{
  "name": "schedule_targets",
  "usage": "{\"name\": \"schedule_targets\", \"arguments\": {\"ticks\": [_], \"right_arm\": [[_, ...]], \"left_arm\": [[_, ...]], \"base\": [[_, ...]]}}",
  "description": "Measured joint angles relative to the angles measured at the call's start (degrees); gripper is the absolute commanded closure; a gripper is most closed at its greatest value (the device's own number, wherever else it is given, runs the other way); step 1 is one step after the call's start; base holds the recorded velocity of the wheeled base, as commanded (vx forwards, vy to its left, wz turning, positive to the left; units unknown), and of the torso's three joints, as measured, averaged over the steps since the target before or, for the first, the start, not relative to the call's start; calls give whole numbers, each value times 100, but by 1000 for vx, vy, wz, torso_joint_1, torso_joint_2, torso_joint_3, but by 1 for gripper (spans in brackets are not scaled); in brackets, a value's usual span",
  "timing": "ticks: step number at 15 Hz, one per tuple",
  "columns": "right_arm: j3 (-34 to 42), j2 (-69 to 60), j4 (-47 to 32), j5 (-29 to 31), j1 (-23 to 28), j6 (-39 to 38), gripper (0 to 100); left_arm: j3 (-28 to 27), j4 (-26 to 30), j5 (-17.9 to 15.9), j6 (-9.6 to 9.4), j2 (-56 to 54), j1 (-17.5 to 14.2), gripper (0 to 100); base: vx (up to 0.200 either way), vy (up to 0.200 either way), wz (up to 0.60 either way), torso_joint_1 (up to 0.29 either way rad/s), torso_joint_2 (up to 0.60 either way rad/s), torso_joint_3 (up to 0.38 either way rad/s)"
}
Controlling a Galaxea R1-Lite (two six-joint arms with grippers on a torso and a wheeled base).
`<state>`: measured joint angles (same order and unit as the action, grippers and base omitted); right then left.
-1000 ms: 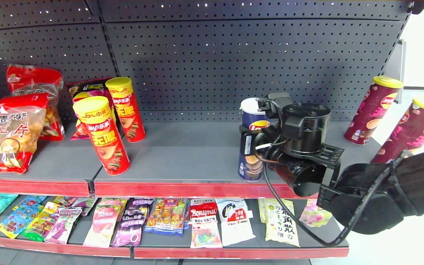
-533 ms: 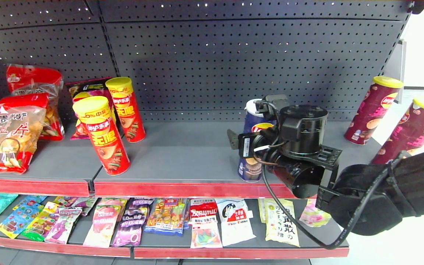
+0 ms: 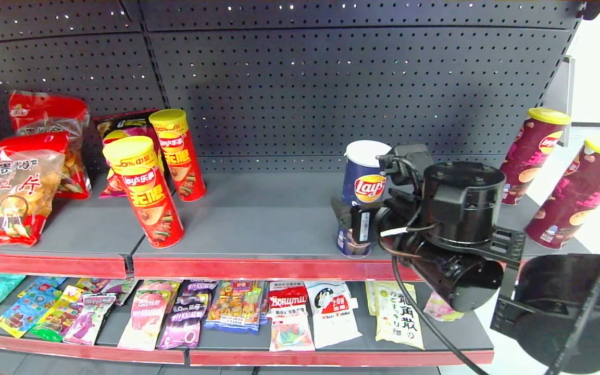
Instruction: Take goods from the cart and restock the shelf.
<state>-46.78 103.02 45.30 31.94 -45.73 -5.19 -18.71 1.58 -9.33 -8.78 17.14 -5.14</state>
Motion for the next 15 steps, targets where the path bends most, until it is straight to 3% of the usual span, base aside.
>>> {"name": "schedule_targets", "arguments": {"ticks": [6,9,10,13,15], "right_arm": [[889,-1036,5,-145,-138,-16,0],[1331,-1738,2,-655,185,208,0],[1514,-1968,-1,-1048,511,451,0],[1988,-2544,-35,-2904,2133,1310,0],[2555,-3139,-69,-3574,3051,1534,0]], "left_arm": [[0,0,-9,0,0,-2,100],[0,0,-35,0,2,0,100],[0,-2,-49,0,6,-2,100],[-13,-2,-68,-6,17,7,100],[-41,-6,-93,-11,27,13,100]], "base": [[0,0,0,0,0,0],[0,0,0,0,0,0],[0,0,0,0,0,0],[0,0,0,0,0,0],[0,0,0,0,0,0]]}}
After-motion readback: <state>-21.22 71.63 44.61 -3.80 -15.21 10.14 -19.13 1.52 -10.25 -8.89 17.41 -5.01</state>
